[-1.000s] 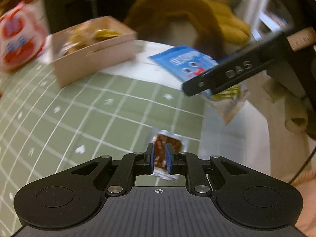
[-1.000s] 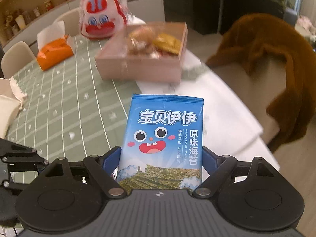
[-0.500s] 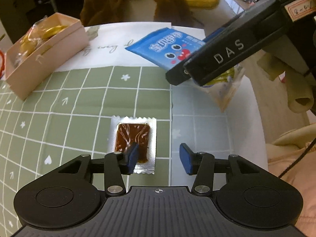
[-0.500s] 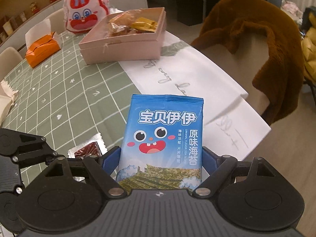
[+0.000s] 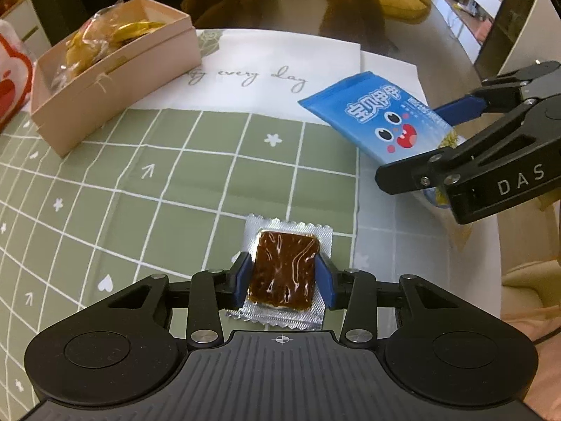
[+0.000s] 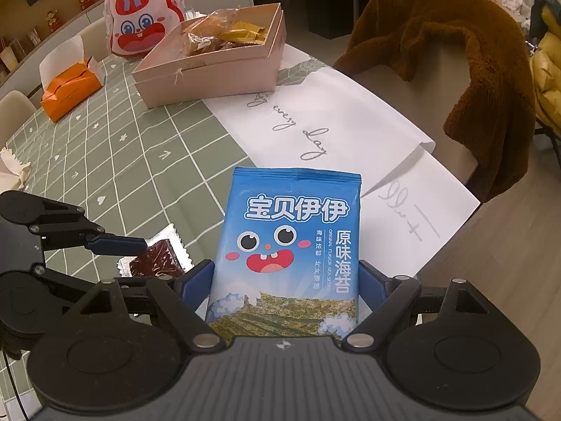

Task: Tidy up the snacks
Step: 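Carry the chocolate and seaweed packet into the pink box and open both tools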

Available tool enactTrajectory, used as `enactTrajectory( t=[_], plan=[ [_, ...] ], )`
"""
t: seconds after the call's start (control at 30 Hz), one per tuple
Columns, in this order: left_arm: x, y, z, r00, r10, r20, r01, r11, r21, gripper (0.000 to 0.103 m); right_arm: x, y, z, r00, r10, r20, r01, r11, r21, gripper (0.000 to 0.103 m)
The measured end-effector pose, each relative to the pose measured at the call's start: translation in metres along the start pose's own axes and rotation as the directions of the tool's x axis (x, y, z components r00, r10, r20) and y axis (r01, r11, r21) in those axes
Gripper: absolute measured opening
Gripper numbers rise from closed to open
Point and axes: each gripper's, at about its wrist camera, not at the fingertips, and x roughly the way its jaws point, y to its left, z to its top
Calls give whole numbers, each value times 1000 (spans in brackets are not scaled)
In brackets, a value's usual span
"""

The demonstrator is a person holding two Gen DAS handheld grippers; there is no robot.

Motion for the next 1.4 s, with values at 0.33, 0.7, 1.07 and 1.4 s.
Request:
enactTrajectory(
  t=[0.33, 0.7, 1.07, 1.4],
  plan=[
    [-6, -6, -10, 998, 41, 52, -36, 996, -83, 44, -1, 2, 3, 1000, -1, -1, 1, 1000, -14, 85],
    [-37, 20, -9, 989, 80, 126, -45, 965, -258, 43, -7, 7, 16, 1000, 0, 3, 0, 999, -55, 85],
    [-108, 144, 76, 906, 201, 373, 0, 880, -475, 44, -49, 21, 148, 968, 110, 225, -70, 981, -180, 85],
    [-14, 248, 145, 925, 128, 358, 134, 772, -621, 43, 39, 38, 298, 943, 239, 232, -247, 969, 3, 101]
  ],
)
